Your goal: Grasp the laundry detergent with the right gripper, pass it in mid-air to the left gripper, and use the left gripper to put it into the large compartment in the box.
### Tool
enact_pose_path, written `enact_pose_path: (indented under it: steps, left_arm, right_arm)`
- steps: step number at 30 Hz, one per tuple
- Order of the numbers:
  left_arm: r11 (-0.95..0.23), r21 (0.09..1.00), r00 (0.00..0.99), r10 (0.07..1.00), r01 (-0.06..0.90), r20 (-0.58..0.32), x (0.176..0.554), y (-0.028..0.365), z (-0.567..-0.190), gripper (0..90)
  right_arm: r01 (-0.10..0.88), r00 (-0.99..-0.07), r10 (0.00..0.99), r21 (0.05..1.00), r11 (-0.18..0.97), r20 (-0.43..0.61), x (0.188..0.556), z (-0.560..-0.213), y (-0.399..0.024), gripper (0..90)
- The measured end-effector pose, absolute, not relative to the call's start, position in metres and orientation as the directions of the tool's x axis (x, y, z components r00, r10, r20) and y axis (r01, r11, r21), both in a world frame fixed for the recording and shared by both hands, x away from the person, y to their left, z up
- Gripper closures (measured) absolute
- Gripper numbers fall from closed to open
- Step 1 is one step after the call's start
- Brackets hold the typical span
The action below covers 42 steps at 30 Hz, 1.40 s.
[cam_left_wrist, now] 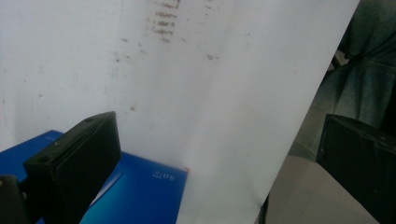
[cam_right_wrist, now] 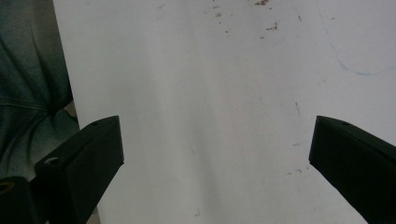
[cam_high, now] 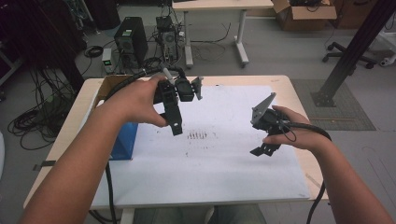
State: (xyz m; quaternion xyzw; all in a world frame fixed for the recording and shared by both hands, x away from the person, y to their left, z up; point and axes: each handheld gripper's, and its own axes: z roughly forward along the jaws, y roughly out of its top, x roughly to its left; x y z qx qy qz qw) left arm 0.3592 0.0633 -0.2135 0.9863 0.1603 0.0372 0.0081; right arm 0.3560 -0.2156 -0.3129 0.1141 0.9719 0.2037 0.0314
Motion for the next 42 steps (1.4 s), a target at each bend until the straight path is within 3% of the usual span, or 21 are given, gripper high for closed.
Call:
enact_pose_path:
  steps: [10,42]
  left_arm:
    - [-0.975,-0.011,0.974,0.223,0.223,0.034,0.363,0.067,-0.239,0.2]
    - [-0.978,-0.014,0.978,0.207,0.207,0.012,0.368,0.074,-0.243,0.2]
  right_arm:
    - [0.19,-0.979,0.206,0.356,0.915,-0.008,0.365,-0.308,-0.21,3.4]
    - [0.184,-0.98,0.198,0.327,0.927,-0.009,0.375,-0.301,-0.203,3.6]
